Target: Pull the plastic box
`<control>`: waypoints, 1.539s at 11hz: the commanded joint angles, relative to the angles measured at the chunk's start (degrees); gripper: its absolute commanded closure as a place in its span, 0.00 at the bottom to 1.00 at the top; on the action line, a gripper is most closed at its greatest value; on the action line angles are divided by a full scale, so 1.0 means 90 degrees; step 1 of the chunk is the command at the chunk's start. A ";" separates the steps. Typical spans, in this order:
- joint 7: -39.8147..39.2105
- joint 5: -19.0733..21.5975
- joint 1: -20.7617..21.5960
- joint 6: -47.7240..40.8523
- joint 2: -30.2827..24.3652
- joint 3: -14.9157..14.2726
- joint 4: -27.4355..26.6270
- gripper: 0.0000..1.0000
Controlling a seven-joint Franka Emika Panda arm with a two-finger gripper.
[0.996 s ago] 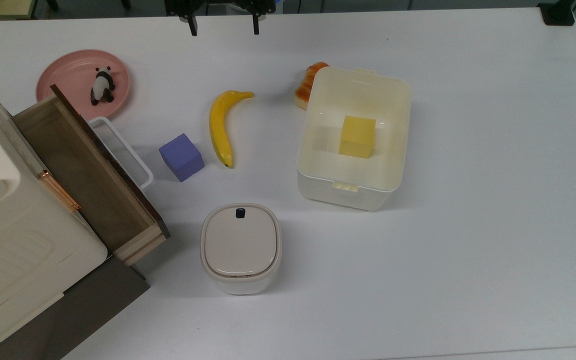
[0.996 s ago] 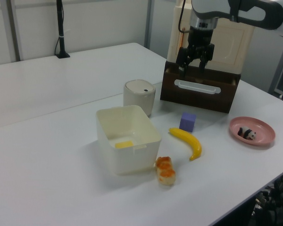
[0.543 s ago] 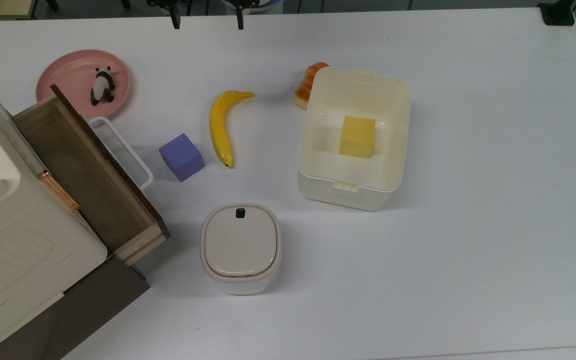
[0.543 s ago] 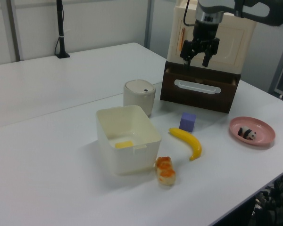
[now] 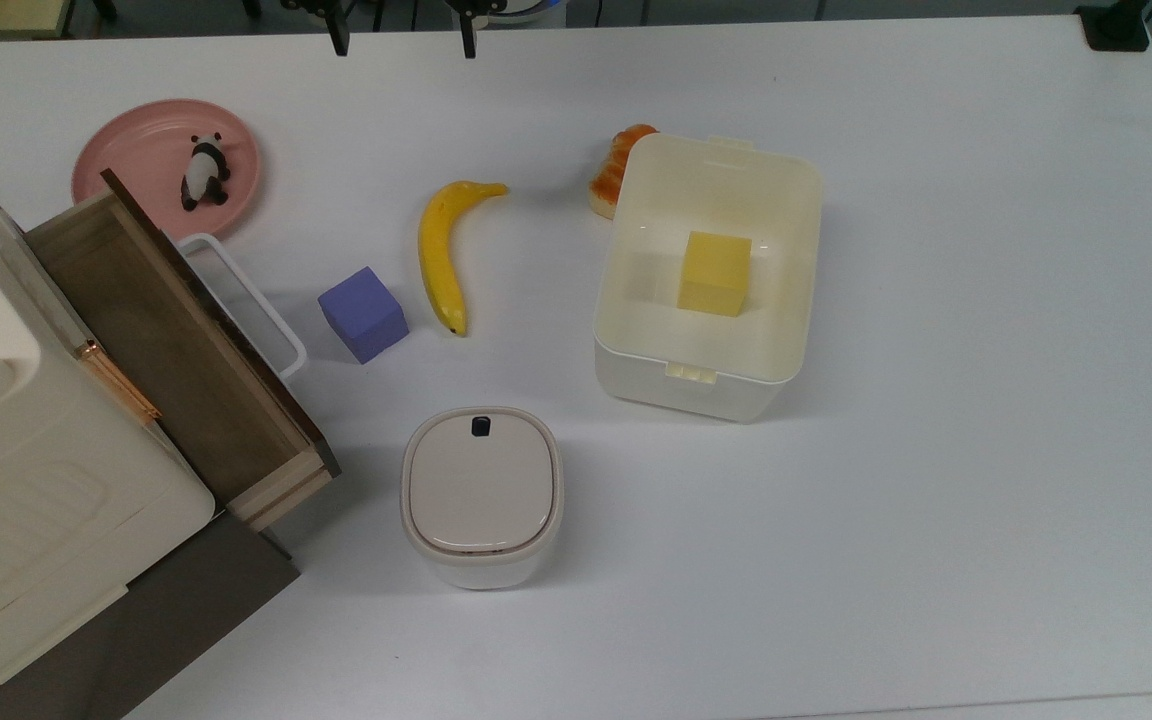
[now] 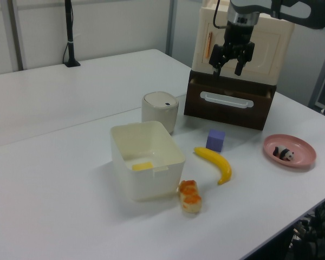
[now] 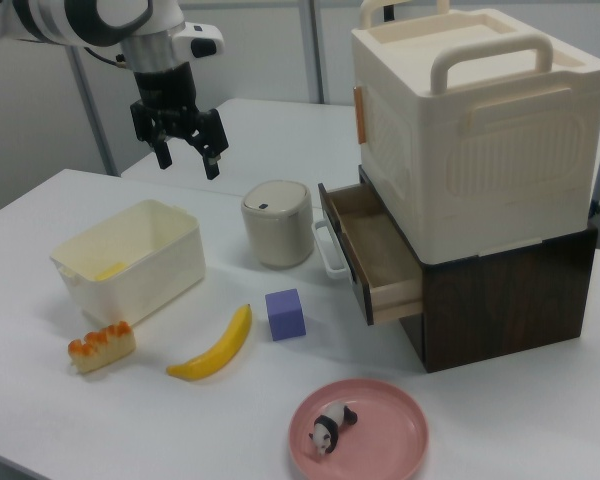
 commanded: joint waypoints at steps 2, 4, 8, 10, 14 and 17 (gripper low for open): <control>-0.0013 0.0134 0.0021 0.0101 0.0082 -0.0002 0.0039 0.00; -0.0012 0.0144 0.0022 0.0111 0.0082 0.0047 0.0039 0.00; -0.0013 0.0124 0.0080 0.0101 0.0091 0.0086 0.0019 0.00; -0.0013 0.0134 0.0090 0.0111 0.0082 0.0096 0.0000 0.00; -0.0090 0.0144 0.0411 0.0401 0.0091 0.0125 -0.0010 0.00; -0.1179 0.0105 0.0461 0.1067 0.0208 0.0301 -0.0108 0.00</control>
